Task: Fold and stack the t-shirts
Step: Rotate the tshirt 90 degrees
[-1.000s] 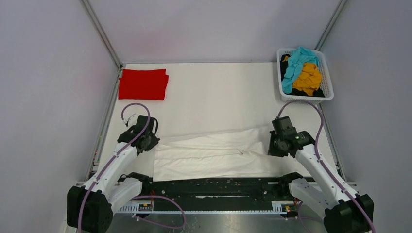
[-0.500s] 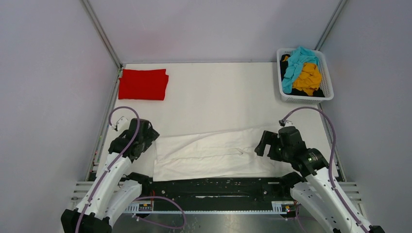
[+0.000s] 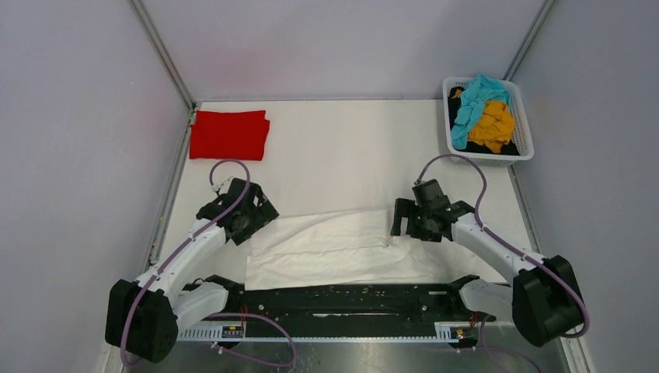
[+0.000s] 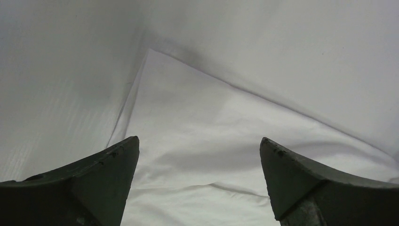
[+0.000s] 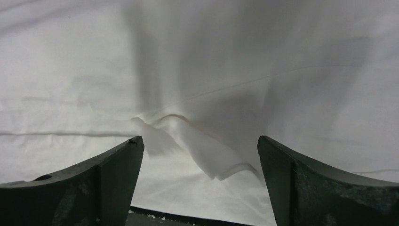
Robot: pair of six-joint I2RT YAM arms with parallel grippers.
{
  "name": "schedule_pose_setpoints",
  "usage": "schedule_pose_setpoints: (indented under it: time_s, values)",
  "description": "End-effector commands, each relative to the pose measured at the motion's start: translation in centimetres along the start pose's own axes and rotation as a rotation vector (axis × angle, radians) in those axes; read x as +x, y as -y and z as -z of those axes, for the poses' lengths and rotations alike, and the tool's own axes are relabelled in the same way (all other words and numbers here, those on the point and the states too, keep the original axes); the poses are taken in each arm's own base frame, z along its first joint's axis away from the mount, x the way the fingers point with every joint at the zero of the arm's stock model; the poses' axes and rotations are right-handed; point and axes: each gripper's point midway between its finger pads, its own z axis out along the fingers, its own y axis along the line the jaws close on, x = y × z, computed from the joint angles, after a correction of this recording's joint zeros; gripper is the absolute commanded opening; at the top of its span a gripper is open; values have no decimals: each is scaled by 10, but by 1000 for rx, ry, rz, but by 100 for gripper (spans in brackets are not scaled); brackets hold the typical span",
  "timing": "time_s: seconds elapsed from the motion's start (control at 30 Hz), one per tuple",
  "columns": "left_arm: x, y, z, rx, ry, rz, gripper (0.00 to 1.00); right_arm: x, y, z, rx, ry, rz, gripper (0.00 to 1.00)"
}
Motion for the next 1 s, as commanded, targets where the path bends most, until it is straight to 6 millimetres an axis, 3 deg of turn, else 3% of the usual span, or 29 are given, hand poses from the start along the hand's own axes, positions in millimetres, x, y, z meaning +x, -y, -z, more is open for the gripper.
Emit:
schedule_pose_setpoints:
  time_s: [0.0,0.1,0.2,0.3,0.47,0.6,0.73,0.87,0.97]
  values:
    - [-16,19,5,59,47,-19,99,13,-31,6,-165,-104,31,99]
    - [-20,19,7,50,64,-26,99,59,-52,21,-278,-250,37,99]
    - [-26,20,10,43,83,-31,99,106,-79,49,-411,-379,132,99]
    - [-31,21,12,36,94,-39,99,129,-93,75,-490,-454,203,99]
    - [-29,28,13,64,72,-60,99,91,-69,73,-308,-233,260,100]
    - [-17,38,13,123,19,-98,99,68,-49,65,-153,-116,173,100]
    - [1,51,14,199,-37,-156,99,61,-26,44,-36,-81,38,100]
    - [25,59,11,244,-94,-216,99,48,-19,14,-57,-93,-168,100]
    - [39,53,2,218,-130,-241,99,18,-15,-6,-60,-41,-234,99]
